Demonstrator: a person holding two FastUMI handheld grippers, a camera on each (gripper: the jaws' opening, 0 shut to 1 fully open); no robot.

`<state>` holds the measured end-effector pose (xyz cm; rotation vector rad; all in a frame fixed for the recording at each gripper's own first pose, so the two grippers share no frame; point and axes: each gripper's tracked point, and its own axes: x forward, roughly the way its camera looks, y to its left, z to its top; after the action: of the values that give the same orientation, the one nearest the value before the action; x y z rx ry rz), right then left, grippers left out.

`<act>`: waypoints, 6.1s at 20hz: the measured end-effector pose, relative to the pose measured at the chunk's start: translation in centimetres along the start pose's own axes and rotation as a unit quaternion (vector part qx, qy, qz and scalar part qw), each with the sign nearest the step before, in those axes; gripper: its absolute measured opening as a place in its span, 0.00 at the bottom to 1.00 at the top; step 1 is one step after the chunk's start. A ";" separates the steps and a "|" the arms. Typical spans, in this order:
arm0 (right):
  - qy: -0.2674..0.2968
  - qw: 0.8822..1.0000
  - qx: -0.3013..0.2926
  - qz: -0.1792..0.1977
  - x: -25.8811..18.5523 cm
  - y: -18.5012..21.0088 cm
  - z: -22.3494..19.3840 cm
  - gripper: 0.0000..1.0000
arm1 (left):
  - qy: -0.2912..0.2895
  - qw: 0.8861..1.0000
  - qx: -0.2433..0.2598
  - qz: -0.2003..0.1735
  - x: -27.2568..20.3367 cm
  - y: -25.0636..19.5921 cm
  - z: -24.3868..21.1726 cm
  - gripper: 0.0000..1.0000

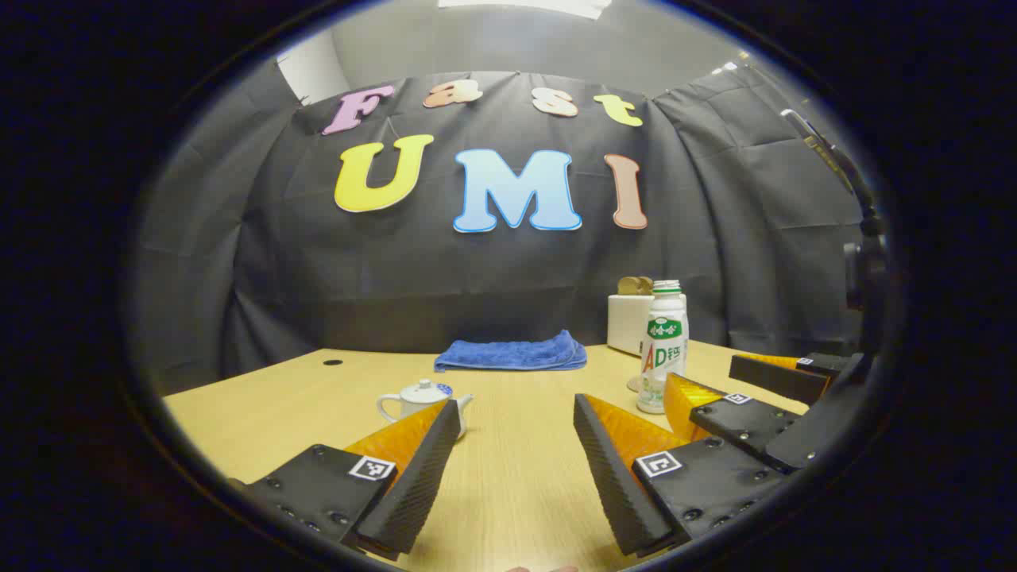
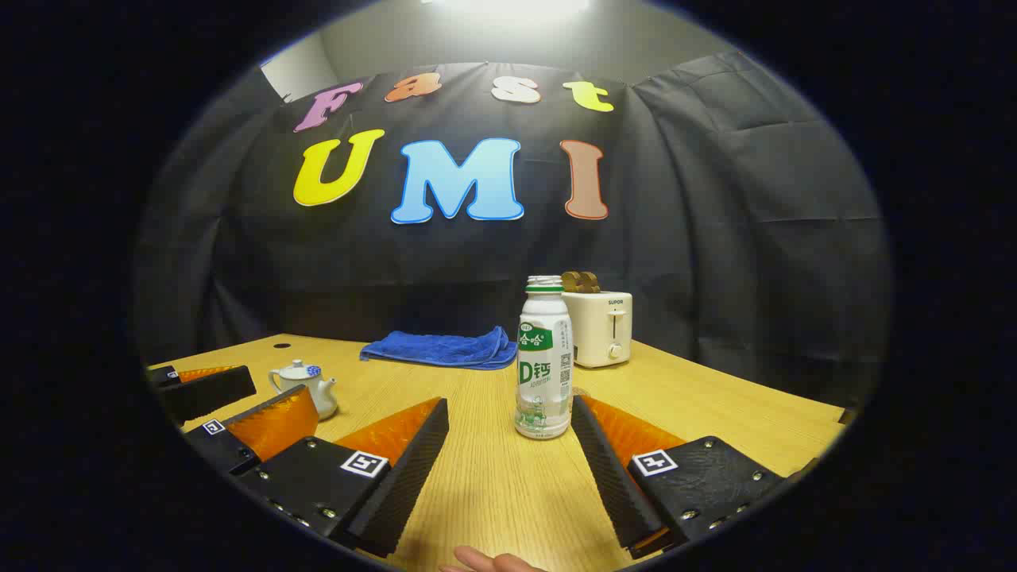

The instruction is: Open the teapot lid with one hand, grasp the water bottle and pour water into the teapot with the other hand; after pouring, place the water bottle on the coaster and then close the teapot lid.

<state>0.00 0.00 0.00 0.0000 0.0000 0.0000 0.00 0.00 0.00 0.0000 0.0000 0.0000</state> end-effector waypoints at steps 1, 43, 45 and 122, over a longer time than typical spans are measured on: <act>0.000 1.000 -0.001 0.011 0.2 0.3 0.0 0.96 | 0.000 1.000 0.000 0.000 0.0 -0.1 -0.1 1.00; -0.001 0.997 -0.004 0.076 0.4 1.9 0.0 0.96 | 0.081 0.995 -0.025 0.059 14.7 12.4 -2.9 0.70; -0.001 0.997 -0.004 0.076 0.4 1.9 0.0 0.96 | 0.082 0.995 -0.012 0.059 15.0 12.2 -2.9 0.59; 0.036 0.960 -0.258 0.099 11.5 5.0 1.4 0.71 | -0.054 0.988 -0.136 0.048 4.5 18.7 6.7 0.15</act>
<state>11.55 4.98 1.39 -0.5237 0.0730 0.2001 4.50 18.72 6.66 -0.2735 -0.1083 0.0970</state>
